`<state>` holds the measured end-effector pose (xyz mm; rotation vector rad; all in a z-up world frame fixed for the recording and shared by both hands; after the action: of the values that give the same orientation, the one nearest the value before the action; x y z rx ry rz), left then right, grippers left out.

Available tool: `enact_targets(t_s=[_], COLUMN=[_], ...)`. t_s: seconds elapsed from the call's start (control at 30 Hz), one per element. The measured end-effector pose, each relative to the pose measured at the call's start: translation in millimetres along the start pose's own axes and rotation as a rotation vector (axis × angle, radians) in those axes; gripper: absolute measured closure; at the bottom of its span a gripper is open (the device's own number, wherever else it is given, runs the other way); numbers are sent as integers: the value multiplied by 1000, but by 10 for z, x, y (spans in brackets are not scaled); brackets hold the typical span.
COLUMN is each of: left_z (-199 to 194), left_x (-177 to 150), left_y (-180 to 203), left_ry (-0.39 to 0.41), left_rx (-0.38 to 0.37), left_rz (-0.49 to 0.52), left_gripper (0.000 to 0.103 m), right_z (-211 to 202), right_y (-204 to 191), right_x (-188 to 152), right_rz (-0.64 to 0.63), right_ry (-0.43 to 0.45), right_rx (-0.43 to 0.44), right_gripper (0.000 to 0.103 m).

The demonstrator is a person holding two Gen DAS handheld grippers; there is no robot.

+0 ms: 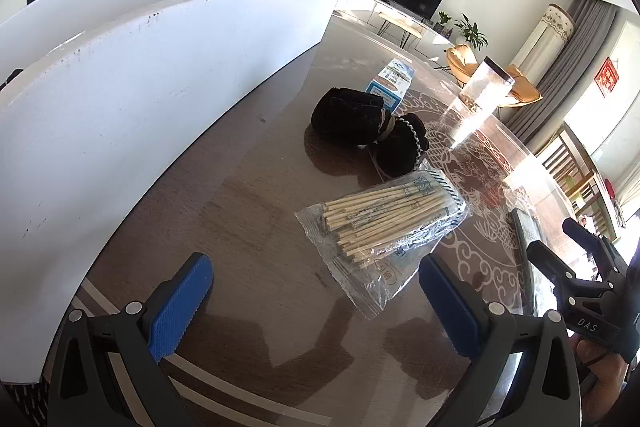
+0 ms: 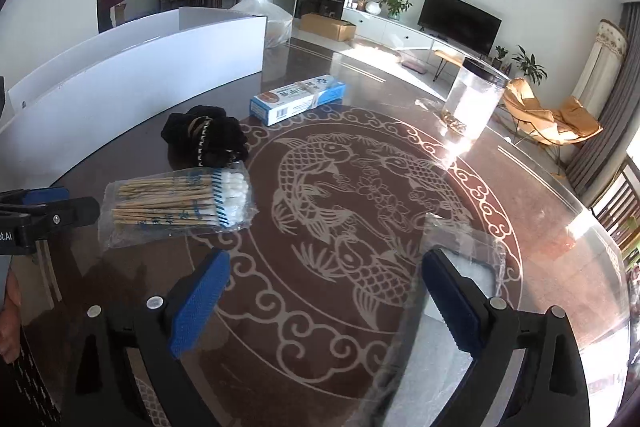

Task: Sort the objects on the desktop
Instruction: 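Grasp the foam-wrapped clear package with the right tool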

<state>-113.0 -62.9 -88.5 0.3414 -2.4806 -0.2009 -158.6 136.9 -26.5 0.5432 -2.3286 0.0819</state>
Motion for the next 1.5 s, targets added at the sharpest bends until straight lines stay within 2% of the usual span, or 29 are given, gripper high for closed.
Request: enact_targets(t_s=[0.17,0.37,0.5,1.5], left_z=[-26,-71,-83,-2], left_x=[-20,-29,-22,-50], left_y=[117,188,199,210], left_ry=[17,37,43,15], left_rx=[0,-9,-9,2], left_rz=[55,86,91,90], left_gripper=[0,0,0,0], right_z=[-27,192,249,253], right_y=[553,755,842,853], right_x=[-292,-612,-699,-690], right_rz=[60,112,235,248], right_ry=[-65,-138,-133,-132], right_rx=[-31,-31,30,38], right_gripper=[0,0,0,0])
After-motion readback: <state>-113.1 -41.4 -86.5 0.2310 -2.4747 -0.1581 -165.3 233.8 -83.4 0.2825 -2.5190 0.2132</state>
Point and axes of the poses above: each gripper's, at about its wrist camera, not at the fingertips, and z roughly the way its jaws point, y to its right, x to its top, the point moved 8 cm from there along z, roughly the way its jaws point, and after that the axes turned 7 degrees about x, right-handed, at the moved point
